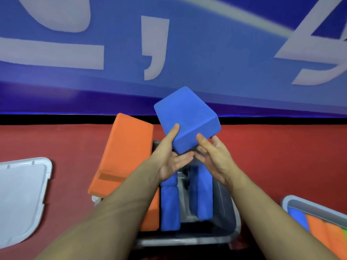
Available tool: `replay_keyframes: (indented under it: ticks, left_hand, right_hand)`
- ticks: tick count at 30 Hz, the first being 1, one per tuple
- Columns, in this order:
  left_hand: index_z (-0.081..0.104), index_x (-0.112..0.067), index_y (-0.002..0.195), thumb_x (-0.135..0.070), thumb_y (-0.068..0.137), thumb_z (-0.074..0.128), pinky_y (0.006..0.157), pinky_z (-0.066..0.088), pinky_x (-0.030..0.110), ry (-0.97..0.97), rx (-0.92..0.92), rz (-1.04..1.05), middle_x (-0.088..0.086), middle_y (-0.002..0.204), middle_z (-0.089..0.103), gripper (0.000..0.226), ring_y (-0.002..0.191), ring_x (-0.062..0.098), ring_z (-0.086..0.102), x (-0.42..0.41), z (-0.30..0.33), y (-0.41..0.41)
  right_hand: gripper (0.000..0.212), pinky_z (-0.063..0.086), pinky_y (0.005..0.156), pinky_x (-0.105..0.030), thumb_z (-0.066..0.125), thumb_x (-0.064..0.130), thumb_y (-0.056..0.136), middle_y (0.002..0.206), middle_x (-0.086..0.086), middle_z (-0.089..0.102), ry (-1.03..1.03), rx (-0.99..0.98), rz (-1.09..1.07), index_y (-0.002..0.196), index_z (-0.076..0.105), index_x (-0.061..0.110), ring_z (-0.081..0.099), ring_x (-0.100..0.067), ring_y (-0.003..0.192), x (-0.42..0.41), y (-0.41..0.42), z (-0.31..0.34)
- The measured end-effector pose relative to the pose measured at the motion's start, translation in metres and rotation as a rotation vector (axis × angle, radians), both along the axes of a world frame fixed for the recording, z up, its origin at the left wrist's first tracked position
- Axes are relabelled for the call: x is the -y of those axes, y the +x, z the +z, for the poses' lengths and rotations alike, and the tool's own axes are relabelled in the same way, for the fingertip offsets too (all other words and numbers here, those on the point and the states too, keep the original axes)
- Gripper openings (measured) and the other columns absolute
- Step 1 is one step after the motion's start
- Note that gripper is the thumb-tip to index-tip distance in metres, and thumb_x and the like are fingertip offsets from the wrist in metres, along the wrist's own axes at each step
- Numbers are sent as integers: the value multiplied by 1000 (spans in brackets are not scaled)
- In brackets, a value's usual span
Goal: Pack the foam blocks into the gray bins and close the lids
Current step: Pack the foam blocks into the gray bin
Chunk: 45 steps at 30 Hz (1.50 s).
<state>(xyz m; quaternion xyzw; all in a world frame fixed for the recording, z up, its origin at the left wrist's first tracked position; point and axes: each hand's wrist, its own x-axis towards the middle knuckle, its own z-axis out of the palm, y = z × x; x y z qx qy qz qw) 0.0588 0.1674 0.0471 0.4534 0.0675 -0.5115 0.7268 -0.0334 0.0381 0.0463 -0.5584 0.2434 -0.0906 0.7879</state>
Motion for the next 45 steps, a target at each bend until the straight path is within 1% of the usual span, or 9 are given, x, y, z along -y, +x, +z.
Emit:
replay_keyframes:
  ticks: [6,13,17,20,23,31,34,38,45]
  left_hand:
    - [67,-16,126,-87,76,52,92,58,37,130,126,-349,8,112,76,87,105,23,73,20,7,-33]
    - [62,-14,117,-66,96,48,92,54,39,463,418,-303,9,111,74,58,93,23,70,14,-7,-14]
    - [57,-13,105,-45,102,53,76,47,34,554,624,-326,12,105,65,32,80,25,59,2,-41,-4]
    - [49,-12,136,-39,98,63,81,45,30,690,911,-601,11,128,58,49,97,25,62,-10,-68,-9]
    - [28,-12,154,-41,95,66,108,40,35,766,1064,-805,10,153,36,77,133,27,49,-21,-88,-19]
    - [-2,-22,162,-62,85,68,126,12,42,991,1148,-988,5,168,-16,112,156,30,-2,-31,-146,-31]
    - [-19,-34,158,-69,80,67,124,16,46,1101,1144,-1078,6,163,-32,121,154,36,9,-30,-157,-29]
    - [-35,-44,148,-71,74,71,121,19,46,1154,1075,-1061,9,161,-36,133,151,34,22,-27,-170,-23]
    - [-33,-43,149,-68,71,77,125,12,49,1165,1073,-1008,8,160,-37,137,156,33,3,-24,-188,-23]
  right_hand:
    - [47,57,95,-52,84,33,83,112,-2,77,-198,-47,-344,122,65,16,74,-23,103,10,-16,16]
    - [92,57,90,-44,85,73,51,113,9,67,-680,-400,-350,122,51,27,69,-16,102,36,-24,27]
    - [87,55,90,-46,79,80,52,112,10,66,-862,-594,-189,118,54,28,67,-21,103,40,-28,29]
    - [88,55,87,-45,71,87,52,110,3,70,-988,-731,-56,113,61,24,66,-29,102,36,-20,13]
    - [90,55,81,-41,62,93,46,104,-1,71,-977,-802,17,103,62,23,66,-32,95,33,-8,-10]
    - [89,54,75,-39,66,87,45,101,-3,71,-872,-832,28,104,63,20,66,-29,90,33,21,-61]
    - [98,57,85,-44,63,89,39,106,-6,71,-785,-841,-7,109,63,21,67,-33,97,31,32,-88]
    - [87,48,84,-37,75,75,65,121,-9,67,-781,-869,-31,126,54,16,62,-33,113,25,45,-115]
    - [87,52,95,-44,78,68,70,128,-10,65,-741,-910,-29,131,50,13,60,-34,121,17,54,-162]
